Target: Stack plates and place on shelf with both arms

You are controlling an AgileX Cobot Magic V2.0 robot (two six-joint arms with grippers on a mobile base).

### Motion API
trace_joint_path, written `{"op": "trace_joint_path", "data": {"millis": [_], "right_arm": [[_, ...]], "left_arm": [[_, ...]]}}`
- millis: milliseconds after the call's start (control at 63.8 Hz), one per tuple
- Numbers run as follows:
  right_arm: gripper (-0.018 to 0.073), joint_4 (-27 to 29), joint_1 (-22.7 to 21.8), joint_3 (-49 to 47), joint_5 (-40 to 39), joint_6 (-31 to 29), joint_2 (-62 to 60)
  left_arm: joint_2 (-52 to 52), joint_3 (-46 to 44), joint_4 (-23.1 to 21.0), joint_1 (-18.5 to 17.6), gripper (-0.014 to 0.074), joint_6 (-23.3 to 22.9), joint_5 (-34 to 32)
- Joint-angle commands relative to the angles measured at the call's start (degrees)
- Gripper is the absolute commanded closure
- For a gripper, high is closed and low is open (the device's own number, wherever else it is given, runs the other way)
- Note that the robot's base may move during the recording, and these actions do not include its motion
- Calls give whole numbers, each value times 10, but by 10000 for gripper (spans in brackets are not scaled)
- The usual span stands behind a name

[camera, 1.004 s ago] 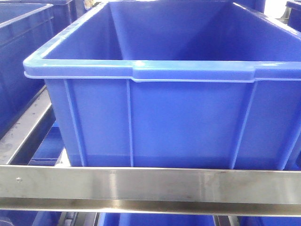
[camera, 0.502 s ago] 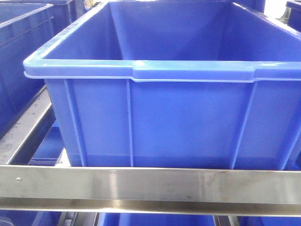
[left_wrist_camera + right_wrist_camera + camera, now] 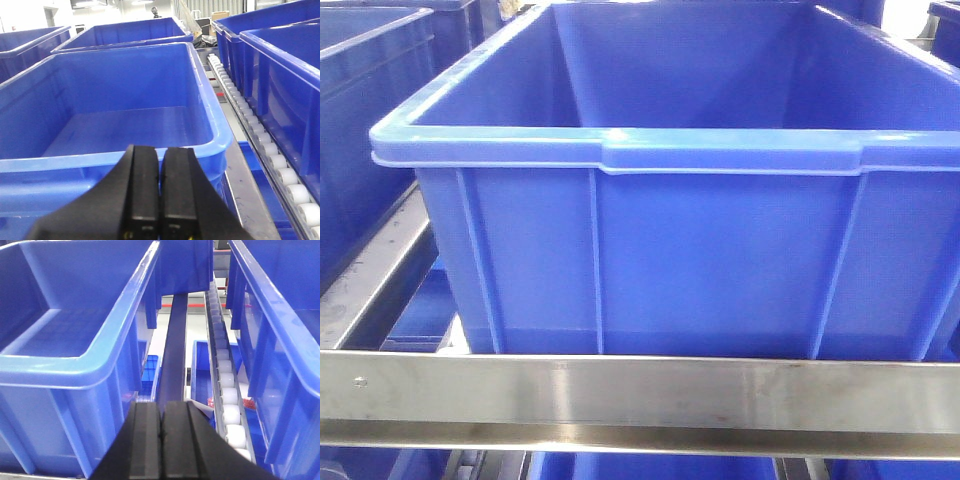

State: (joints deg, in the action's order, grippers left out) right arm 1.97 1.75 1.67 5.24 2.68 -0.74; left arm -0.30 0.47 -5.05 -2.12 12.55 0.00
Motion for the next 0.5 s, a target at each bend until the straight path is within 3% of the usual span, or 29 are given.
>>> {"op": "trace_joint_path", "data": {"millis": [0,486], "right_arm": [[505,-1,-4,0,-52,-1,-10],[505,-1,-4,0,-52,-1,-10]], "left_arm": [[-13,2,0,1,516,-1,-51],[-13,2,0,1,516,-1,-51]]}}
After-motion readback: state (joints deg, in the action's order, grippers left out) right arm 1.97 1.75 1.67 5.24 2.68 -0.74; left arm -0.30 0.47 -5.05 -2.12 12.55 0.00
